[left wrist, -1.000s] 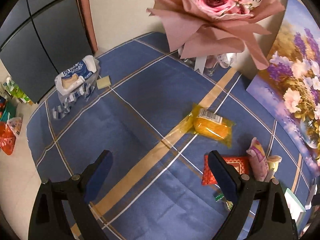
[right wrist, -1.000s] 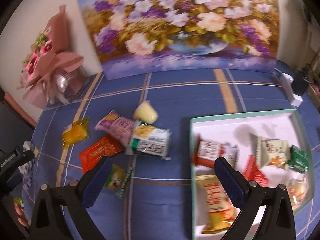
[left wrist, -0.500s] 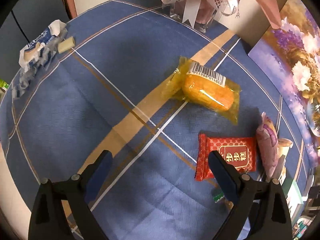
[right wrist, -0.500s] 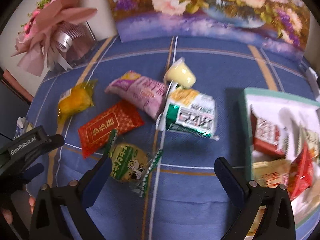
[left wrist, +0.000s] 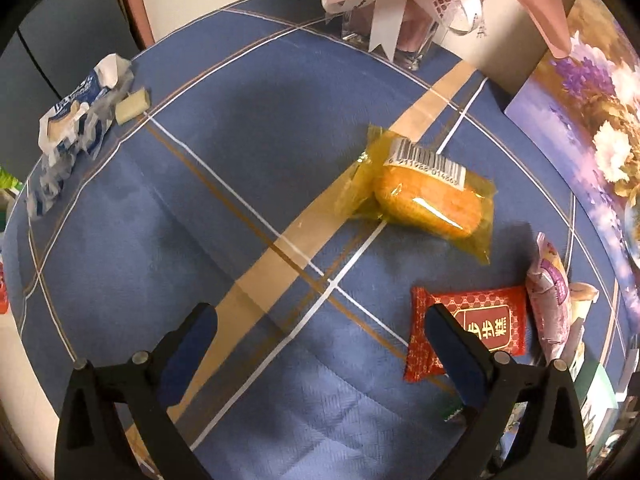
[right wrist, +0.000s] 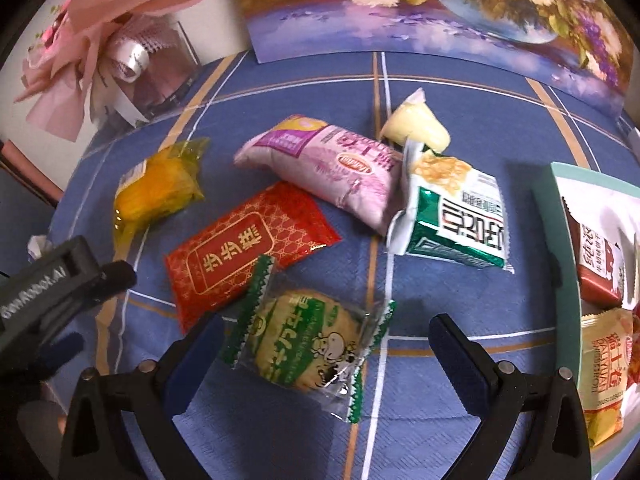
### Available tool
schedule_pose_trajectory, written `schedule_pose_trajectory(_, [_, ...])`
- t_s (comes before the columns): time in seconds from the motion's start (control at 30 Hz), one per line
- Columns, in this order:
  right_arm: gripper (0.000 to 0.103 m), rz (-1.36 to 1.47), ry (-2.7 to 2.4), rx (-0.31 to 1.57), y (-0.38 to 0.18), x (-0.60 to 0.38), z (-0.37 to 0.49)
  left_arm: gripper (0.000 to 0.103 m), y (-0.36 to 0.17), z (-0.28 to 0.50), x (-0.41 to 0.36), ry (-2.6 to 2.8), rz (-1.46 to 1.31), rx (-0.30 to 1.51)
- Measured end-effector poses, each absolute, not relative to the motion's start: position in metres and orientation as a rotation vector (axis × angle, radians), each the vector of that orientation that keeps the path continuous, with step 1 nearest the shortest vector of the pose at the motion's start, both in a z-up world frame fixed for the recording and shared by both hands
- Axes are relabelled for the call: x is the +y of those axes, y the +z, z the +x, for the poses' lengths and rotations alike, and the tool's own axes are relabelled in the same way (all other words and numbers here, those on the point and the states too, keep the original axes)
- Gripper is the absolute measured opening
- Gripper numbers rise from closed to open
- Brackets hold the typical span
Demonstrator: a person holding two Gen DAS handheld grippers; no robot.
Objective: Organize snacks
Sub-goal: 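Grasp the clear green-printed biscuit with the right tool while the left grasps the red gold-print packet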
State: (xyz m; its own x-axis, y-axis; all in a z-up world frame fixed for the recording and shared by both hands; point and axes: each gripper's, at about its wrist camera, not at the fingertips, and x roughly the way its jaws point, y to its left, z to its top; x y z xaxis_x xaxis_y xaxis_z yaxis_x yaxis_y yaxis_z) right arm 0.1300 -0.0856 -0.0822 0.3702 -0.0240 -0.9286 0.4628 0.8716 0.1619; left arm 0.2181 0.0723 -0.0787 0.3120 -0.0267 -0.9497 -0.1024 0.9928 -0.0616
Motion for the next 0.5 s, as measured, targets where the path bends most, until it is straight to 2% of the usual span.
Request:
schedule_pose_trajectory(0.17, [0.103,0.339,-0.357,1.19,-0.091,-0.076,0.135,0.103,-0.08,0.223,0.059,-0.005,-0.08,1.255])
schedule_pose_trajectory(0.5, [0.103,0.395,-0.432,1.199,-0.092,-0.108,0.12,0.103,-0.078,0.234,0.009,-0.177,0.111,1.21])
